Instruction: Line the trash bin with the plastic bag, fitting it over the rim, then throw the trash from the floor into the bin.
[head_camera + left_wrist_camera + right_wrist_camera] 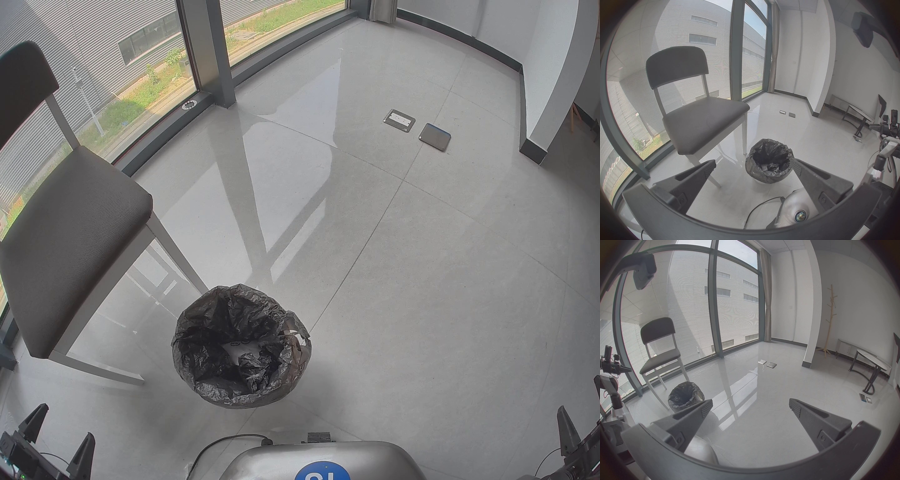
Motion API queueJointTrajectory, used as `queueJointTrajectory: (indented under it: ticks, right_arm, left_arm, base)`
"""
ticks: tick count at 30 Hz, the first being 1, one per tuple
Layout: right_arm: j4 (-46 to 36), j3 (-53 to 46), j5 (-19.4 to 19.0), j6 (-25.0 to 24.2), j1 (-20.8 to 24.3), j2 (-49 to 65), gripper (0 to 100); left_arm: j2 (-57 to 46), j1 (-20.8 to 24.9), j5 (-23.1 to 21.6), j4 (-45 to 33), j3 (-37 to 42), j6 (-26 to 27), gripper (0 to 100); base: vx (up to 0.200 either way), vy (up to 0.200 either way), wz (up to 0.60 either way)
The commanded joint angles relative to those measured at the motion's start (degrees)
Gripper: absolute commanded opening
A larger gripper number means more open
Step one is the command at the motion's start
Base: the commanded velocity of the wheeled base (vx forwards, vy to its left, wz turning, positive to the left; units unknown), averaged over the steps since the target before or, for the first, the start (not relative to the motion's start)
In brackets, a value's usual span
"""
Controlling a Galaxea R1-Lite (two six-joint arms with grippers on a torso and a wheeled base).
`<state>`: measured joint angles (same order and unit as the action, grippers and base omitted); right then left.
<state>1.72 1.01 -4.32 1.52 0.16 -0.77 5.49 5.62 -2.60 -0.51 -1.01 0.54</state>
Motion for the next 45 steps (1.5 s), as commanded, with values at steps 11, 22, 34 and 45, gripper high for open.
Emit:
queueJointTrajectory:
  ticks: [11, 22, 34, 45]
  right_arm:
    - [-2.69, 0.83, -2.01, -0.12, 0.02, 0.77, 100]
    - [-1.98, 0.57, -4.21, -4.69, 0.02, 0.77, 100]
    - [1.18, -0.57, -2.28, -4.16, -0.07, 0.77, 100]
    - [2.76, -1.01, -2.1, -4.07, -0.25, 0.77, 100]
  left_arm:
    - [-5.4, -5.71, -0.04, 0.25, 0.92, -0.1, 100]
    - [-5.4, -5.71, -0.04, 0.25, 0.92, -0.1, 100]
    - [-5.4, -5.71, -0.04, 0.25, 0.92, -0.1, 100]
    - [-5.4, -5.71, -0.04, 0.25, 0.92, -0.01, 100]
  base:
    - [0.0, 0.0, 0.0]
    - [0.0, 0.0, 0.0]
    - [0.0, 0.0, 0.0]
    - [0.0, 0.0, 0.0]
